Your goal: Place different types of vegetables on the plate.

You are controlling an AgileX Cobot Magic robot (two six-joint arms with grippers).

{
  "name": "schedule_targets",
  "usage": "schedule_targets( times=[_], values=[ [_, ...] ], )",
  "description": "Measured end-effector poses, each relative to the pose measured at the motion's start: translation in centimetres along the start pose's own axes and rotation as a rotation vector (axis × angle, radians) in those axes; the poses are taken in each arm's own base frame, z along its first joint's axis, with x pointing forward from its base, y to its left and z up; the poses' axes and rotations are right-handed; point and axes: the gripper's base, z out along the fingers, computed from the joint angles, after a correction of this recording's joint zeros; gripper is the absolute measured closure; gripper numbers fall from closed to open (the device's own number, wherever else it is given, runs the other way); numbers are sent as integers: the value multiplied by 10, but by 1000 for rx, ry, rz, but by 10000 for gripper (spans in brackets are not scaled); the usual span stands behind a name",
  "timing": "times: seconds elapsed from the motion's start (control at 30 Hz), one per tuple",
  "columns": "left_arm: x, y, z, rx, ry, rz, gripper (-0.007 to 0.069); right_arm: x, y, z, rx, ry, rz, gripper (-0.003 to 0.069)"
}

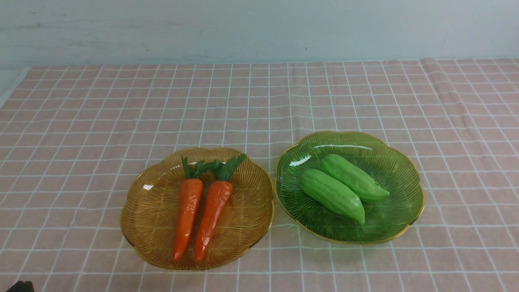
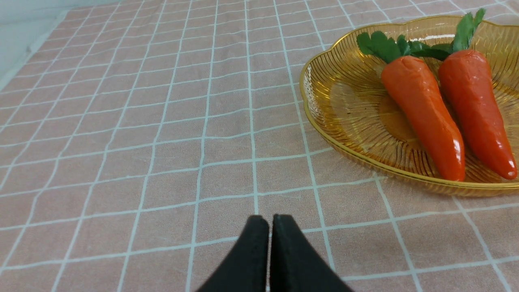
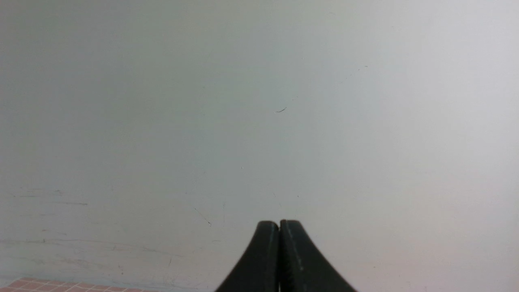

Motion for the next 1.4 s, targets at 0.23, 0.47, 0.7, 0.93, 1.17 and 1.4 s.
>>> schedule_targets(
  times=[0.23, 0.47, 0.7, 0.93, 1.17, 1.4],
  values=[
    [0, 0, 0, -1, 0, 0, 628, 0, 0, 0, 0, 0, 0, 674],
    [0, 0, 0, -1, 0, 1, 628, 0, 0, 0, 0, 5, 0, 674],
    [0, 0, 0, -1, 0, 1, 628, 11, -2, 2, 37, 56, -71, 674],
    [0, 0, 0, -1, 0, 1, 628, 99, -14, 8, 192, 314, -146, 674],
    [0, 0, 0, -1, 0, 1, 628, 165, -21, -5, 252, 540, -115, 674],
    [0, 0, 0, -1, 0, 1, 628, 165, -21, -5, 253, 541, -114, 674]
  ],
)
